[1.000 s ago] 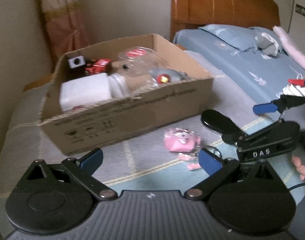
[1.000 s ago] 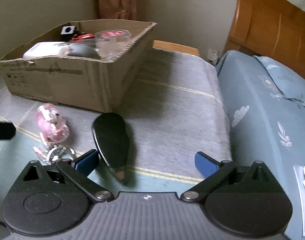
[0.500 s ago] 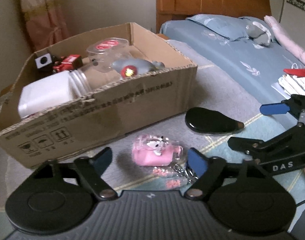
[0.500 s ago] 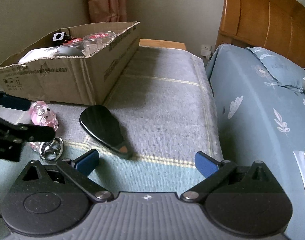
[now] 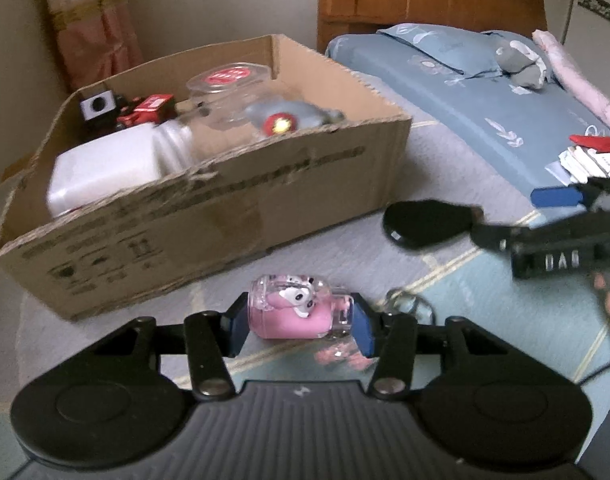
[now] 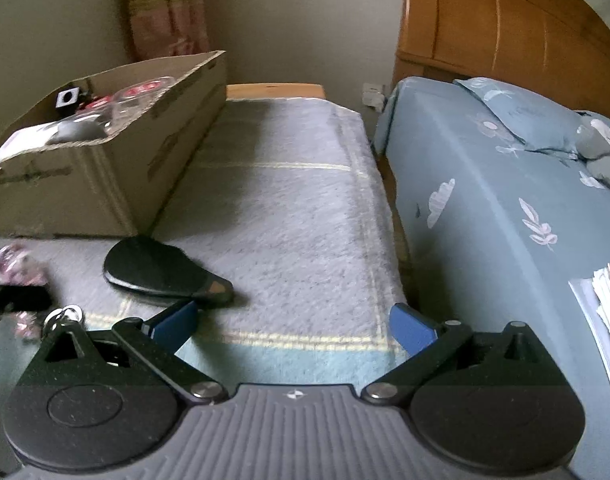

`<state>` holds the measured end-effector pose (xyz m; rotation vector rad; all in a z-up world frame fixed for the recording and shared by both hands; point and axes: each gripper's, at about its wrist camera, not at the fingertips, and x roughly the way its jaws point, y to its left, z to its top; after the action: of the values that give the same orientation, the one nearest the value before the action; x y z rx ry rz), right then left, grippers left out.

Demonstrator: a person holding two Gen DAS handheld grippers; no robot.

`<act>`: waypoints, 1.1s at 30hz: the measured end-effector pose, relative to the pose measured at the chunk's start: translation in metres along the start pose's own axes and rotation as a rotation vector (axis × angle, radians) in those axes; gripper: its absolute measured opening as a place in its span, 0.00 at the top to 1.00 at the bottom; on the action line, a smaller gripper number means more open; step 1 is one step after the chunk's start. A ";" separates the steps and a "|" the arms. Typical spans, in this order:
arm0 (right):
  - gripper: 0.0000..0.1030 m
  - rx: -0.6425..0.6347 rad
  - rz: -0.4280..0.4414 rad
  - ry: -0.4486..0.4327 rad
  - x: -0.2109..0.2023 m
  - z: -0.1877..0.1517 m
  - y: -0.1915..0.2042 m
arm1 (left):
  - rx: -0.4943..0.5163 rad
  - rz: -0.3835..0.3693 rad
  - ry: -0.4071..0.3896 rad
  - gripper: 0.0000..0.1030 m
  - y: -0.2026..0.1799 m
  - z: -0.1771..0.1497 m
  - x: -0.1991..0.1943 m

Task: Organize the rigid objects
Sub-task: 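Move the left gripper onto the pink pig keychain and close it, then close the right gripper on the black oval object while the left holds the keychain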

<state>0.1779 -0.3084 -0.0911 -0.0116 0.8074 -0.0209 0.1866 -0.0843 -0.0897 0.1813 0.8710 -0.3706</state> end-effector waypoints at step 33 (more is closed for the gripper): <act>0.00 0.034 -0.033 -0.019 0.001 0.002 0.086 | -0.033 0.047 -0.004 0.52 0.053 -0.021 -0.017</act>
<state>0.1812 -0.2225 -0.0921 0.0071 0.7880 -0.0655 0.1828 -0.0248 -0.0895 0.1703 0.8671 -0.3124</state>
